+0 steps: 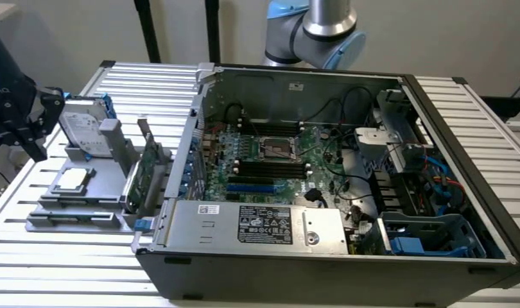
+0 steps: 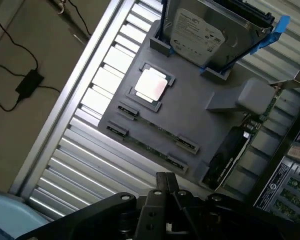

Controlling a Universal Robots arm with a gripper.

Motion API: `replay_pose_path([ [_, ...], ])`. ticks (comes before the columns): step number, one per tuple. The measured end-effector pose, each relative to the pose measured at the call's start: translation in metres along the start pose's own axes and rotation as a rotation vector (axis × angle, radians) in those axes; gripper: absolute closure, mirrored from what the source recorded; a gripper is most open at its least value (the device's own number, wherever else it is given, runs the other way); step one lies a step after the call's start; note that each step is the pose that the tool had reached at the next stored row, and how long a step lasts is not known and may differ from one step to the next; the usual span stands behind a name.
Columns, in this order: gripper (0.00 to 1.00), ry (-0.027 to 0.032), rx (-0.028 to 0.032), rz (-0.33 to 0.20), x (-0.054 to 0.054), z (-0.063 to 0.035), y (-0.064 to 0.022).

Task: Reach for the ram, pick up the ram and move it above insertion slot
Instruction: 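Pick up the ram and move it above insertion slot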

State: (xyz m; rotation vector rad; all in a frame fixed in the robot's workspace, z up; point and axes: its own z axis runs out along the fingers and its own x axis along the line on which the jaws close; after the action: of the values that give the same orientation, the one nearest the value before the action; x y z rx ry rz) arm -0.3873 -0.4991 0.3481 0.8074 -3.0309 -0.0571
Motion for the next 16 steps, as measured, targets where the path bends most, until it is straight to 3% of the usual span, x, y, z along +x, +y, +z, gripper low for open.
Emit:
replay_pose_path([
  [16,0.89,0.0024,0.0032,-0.292,0.0,0.0,0.0],
])
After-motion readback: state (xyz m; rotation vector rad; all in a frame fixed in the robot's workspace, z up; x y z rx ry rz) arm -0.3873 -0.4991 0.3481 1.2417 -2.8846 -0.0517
